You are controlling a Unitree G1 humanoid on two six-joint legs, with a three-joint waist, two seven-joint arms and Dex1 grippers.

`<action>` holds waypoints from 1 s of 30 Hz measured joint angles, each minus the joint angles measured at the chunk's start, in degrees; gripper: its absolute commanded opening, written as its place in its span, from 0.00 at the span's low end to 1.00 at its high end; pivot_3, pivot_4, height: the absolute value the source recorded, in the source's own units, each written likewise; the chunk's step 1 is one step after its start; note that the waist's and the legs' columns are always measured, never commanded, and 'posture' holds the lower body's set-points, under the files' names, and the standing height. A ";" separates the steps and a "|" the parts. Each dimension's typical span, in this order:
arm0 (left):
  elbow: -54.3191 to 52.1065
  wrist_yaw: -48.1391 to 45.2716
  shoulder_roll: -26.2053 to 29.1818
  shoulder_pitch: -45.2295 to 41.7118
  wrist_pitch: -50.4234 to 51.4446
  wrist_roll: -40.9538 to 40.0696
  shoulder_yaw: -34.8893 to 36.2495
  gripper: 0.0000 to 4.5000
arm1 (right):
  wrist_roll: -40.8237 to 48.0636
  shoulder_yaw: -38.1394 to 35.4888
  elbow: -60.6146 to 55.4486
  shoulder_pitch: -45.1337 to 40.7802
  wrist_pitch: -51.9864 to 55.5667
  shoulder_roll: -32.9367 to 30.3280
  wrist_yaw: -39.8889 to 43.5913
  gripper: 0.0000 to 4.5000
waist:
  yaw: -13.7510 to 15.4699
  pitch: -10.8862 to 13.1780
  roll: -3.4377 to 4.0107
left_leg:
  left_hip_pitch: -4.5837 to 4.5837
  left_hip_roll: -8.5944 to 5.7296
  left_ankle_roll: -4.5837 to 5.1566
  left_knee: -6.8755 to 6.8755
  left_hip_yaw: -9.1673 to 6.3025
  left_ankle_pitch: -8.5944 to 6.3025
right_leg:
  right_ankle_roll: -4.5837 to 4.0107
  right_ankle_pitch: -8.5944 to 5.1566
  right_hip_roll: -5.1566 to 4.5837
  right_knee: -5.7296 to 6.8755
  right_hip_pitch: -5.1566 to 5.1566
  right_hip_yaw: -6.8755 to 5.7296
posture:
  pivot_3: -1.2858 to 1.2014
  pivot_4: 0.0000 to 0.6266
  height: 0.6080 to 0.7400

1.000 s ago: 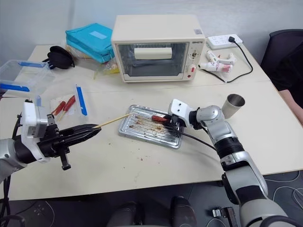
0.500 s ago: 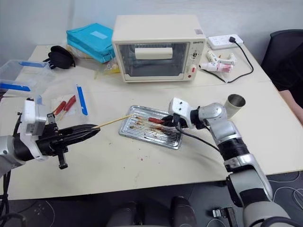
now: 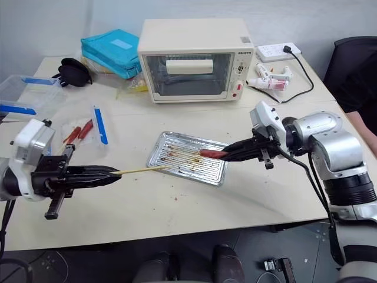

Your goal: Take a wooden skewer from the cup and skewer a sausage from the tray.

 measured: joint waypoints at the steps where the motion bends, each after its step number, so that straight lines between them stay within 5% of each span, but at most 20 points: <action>1: 0.05 -0.04 0.00 -0.60 -0.14 0.31 -0.63 0.00 | 0.64 -0.08 -0.77 0.23 0.48 -0.11 -0.01 0.06 | 0.01 0.00 0.00 | 0.00 -0.02 0.00 0.00 0.01 0.00 | 0.00 0.00 -0.01 0.00 0.00 0.00 | 0.52 0.24 1.00; 30: 0.90 -2.52 -0.80 -8.18 -1.72 4.25 -7.51 0.00 | 4.69 0.28 -10.37 3.62 4.42 0.13 -0.73 0.06 | 0.14 0.00 0.00 | -0.01 -0.05 0.01 0.05 0.00 0.00 | 0.01 0.00 0.01 0.04 0.00 -0.33 | 0.52 0.24 1.00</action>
